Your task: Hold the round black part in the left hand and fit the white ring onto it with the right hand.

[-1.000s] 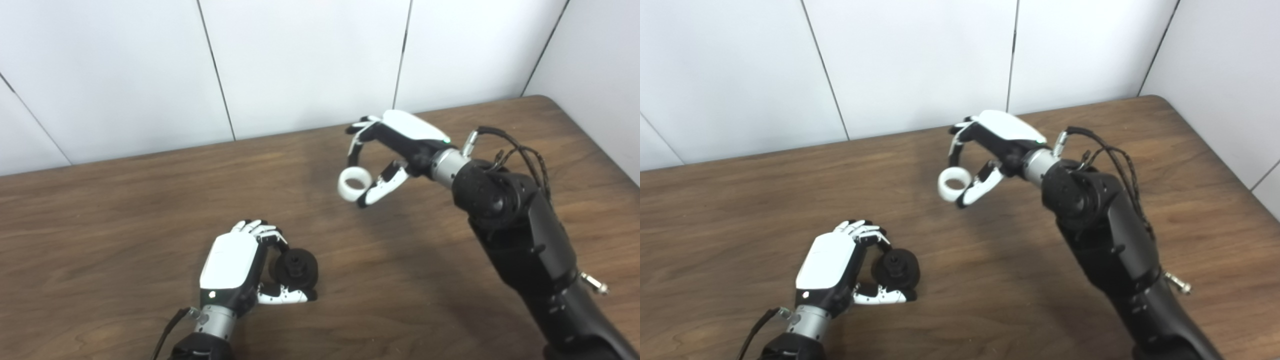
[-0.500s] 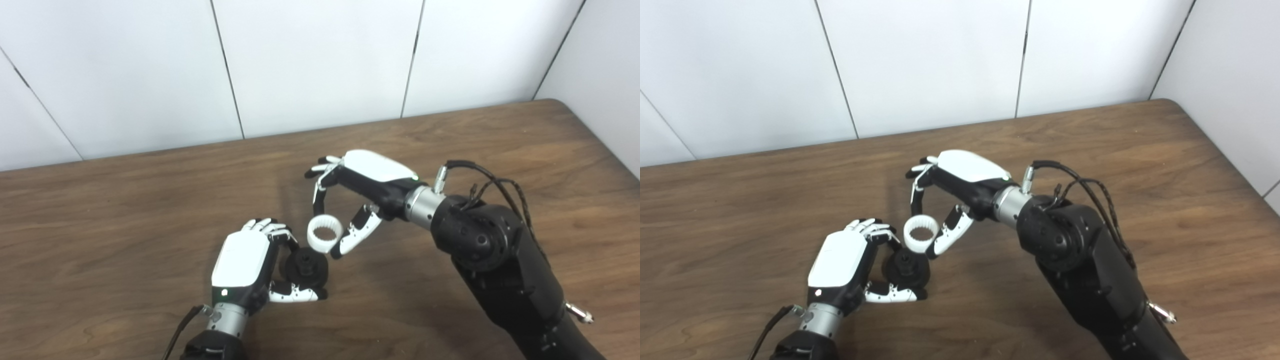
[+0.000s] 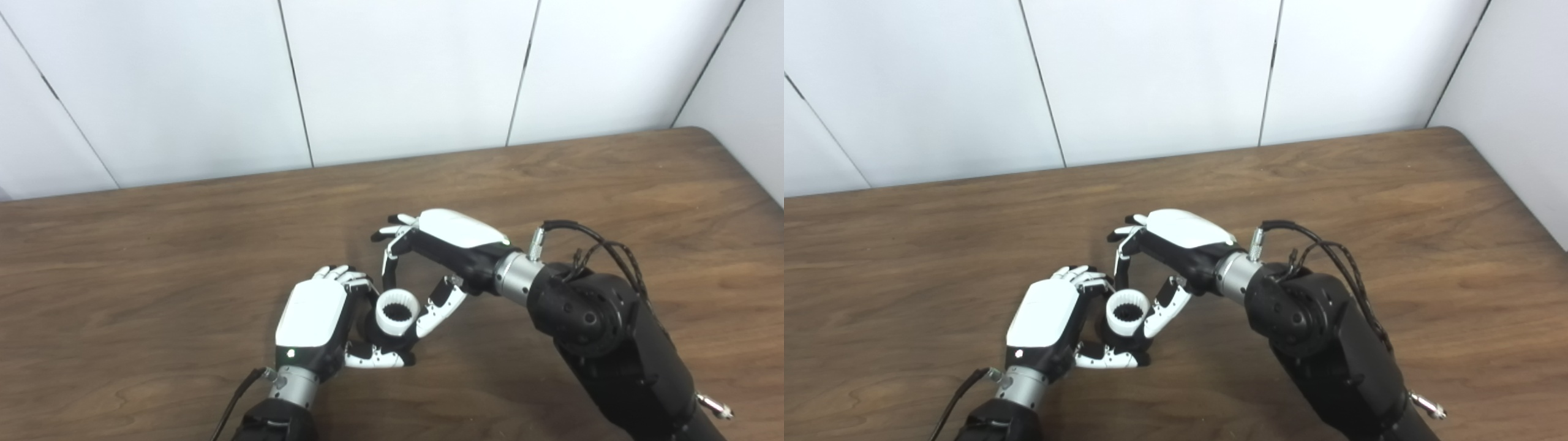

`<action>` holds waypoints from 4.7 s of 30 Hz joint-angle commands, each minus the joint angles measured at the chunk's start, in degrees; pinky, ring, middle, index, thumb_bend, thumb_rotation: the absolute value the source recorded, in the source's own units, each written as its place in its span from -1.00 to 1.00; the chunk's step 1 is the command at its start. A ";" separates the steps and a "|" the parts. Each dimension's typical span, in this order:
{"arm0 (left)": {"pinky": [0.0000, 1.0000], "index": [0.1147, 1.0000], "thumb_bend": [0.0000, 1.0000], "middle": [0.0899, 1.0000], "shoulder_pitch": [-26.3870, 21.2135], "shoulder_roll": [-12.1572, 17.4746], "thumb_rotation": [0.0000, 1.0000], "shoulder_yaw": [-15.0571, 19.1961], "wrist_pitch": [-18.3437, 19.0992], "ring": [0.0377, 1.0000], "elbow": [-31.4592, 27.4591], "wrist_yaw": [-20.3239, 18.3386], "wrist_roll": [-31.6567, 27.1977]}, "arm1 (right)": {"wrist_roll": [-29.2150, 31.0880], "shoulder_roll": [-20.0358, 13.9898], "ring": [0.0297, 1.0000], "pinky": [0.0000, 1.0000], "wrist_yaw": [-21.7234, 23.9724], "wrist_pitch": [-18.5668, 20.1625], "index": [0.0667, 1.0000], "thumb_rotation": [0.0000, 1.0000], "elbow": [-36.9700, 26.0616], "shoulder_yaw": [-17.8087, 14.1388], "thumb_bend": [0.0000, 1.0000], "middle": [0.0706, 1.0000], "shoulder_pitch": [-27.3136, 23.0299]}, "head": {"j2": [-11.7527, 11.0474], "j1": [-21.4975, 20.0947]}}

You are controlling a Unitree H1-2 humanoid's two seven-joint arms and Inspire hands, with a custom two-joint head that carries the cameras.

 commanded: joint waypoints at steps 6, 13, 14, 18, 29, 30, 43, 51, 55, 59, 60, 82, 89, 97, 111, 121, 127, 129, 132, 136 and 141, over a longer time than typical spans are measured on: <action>0.80 -0.16 0.05 0.48 -0.88 -0.41 -0.89 0.01 0.30 0.71 -0.29 0.73 0.84 | 0.27 0.37 1.00 1.00 -2.80 -2.46 -0.11 -0.74 0.59 -0.03 0.05 0.79 -0.92 | 0.00 -0.07; 0.81 -0.16 0.05 0.47 -0.75 -0.54 -0.89 -0.25 0.41 0.71 -0.48 0.83 1.11 | -0.14 0.19 1.00 1.00 -4.05 -3.35 -0.11 -0.74 1.24 0.59 0.04 0.78 -0.48 | 0.00 0.09; 0.80 -0.16 0.05 0.48 -0.74 -0.56 -0.89 -0.29 0.39 0.71 -0.45 0.90 1.13 | -0.11 0.08 1.00 1.00 -4.23 -3.50 -0.10 -0.74 1.41 0.63 0.04 0.79 -0.50 | 0.04 0.06; 0.80 -0.16 0.05 0.48 -0.70 -0.58 -0.89 -0.37 0.52 0.71 -0.54 0.87 1.25 | -0.55 -0.49 1.00 1.00 -5.13 -4.44 -0.10 -0.74 2.12 0.78 0.04 0.78 -0.56 | 0.06 0.10; 0.81 -0.17 0.05 0.48 -0.56 -0.61 -0.89 -0.43 0.43 0.71 -0.41 1.17 0.93 | -1.46 -0.78 1.00 1.00 -5.66 -5.07 -0.10 -0.74 2.91 0.95 0.04 0.77 -0.24 | -0.18 -0.07; 0.81 -0.17 0.05 0.48 -0.57 -0.58 -0.89 -0.46 0.38 0.71 -0.33 1.26 0.92 | -1.49 -0.76 1.00 1.00 -5.61 -5.11 -0.10 -0.74 3.04 1.02 0.04 0.77 -0.25 | -0.18 -0.07; 0.82 -0.17 0.05 0.48 -0.52 -0.74 -0.89 -0.79 0.39 0.72 -0.11 1.35 0.82 | -2.05 -0.66 1.00 1.00 -6.85 -6.85 -0.10 -0.74 4.48 1.09 0.04 0.77 0.13 | -0.17 -0.32; 0.82 -0.17 0.05 0.49 -0.73 -0.95 -0.89 -1.16 0.65 0.72 0.23 1.39 1.21 | -2.36 -0.63 1.00 1.00 -7.92 -7.68 -0.10 -0.74 5.75 1.06 0.04 0.76 0.47 | -0.19 -0.33; 0.82 -0.17 0.05 0.49 -0.75 -1.07 -0.88 -1.31 0.97 0.72 -0.03 1.04 1.49 | -2.30 -0.68 1.00 1.00 -8.29 -7.84 -0.10 -0.74 6.06 1.09 0.04 0.76 0.54 | -0.17 -0.24; 0.82 -0.17 0.05 0.49 -0.84 -1.10 -0.88 -1.45 1.16 0.72 -0.04 0.95 1.36 | -2.32 -0.69 1.00 1.00 -8.68 -8.13 -0.10 -0.74 6.52 1.09 0.04 0.75 0.62 | -0.16 -0.21; 0.82 -0.17 0.05 0.49 -0.84 -1.12 -0.88 -1.47 1.17 0.72 -0.01 1.02 1.33 | -2.32 -0.71 1.00 1.00 -8.73 -8.19 -0.10 -0.74 6.59 1.06 0.04 0.75 0.65 | -0.14 -0.16; 0.83 -0.16 0.05 0.49 -0.94 -2.07 -0.89 -1.79 1.97 0.73 0.37 0.98 2.34 | -1.40 -0.43 1.00 1.00 -6.57 -6.99 -0.10 -0.74 4.84 0.25 0.04 0.76 -0.02 | 0.61 0.51; 0.83 -0.16 0.05 0.50 -0.93 -1.99 -0.89 -1.72 1.88 0.73 0.38 0.90 2.31 | -1.90 -0.17 1.00 1.00 -6.54 -6.71 -0.10 -0.74 5.30 0.38 0.04 0.75 -0.05 | 0.61 0.51; 0.82 -0.16 0.05 0.49 -1.23 -2.05 -0.89 -1.66 1.91 0.74 0.46 0.84 2.38 | -1.75 -0.70 1.00 1.00 -6.55 -7.08 -0.10 -0.73 5.91 0.36 0.05 0.75 -0.16 | 0.87 0.30; 0.81 -0.16 0.05 0.49 -1.46 -1.93 -0.89 -1.44 1.67 0.73 0.81 1.28 2.15 | -2.42 -1.87 1.00 1.00 -4.48 -6.16 0.31 -0.51 5.44 0.72 1.00 0.88 -0.41 | 0.30 0.24; 0.83 -0.16 0.05 0.50 -1.50 -1.82 -0.88 -1.36 1.91 0.74 0.70 0.90 2.35 | -3.79 -2.78 1.00 1.00 -4.83 -6.71 0.38 -0.41 4.88 0.05 1.00 0.92 -0.62 | 0.26 0.25; 0.82 -0.16 0.05 0.49 -1.49 -1.76 -0.88 -1.16 1.83 0.74 0.71 1.13 2.14 | -2.49 -3.72 1.00 1.00 -4.71 -6.70 0.38 -0.44 4.24 -1.68 1.00 0.90 -0.40 | 0.29 0.36; 0.82 -0.16 0.05 0.49 -1.52 -1.69 -0.88 -1.01 1.69 0.73 0.72 1.31 1.97 | -2.10 -4.12 1.00 1.00 -4.46 -6.47 0.38 -0.44 3.97 -2.35 1.00 0.90 -0.39 | 0.33 0.33; 0.81 -0.16 0.05 0.48 -1.55 -1.62 -0.88 -0.78 1.53 0.73 0.73 1.44 1.68 | -2.11 -4.84 1.00 1.00 -3.83 -5.72 0.41 -0.42 3.47 -2.97 1.00 0.90 -0.48 | 0.35 0.32; 0.82 -0.17 0.05 0.48 -1.56 -1.51 -0.88 -0.57 1.66 0.73 0.50 1.11 1.72 | -2.42 -5.72 1.00 1.00 -2.77 -4.57 0.43 -0.42 2.44 -4.23 1.00 0.92 -0.49 | 0.42 0.28; 0.81 -0.16 0.05 0.49 -1.43 -1.24 -0.88 -0.24 1.54 0.73 0.20 0.83 1.33 | -2.81 -6.42 1.00 1.00 -2.66 -4.01 0.44 -0.44 1.45 -5.45 1.00 0.93 -0.13 | 0.45 0.30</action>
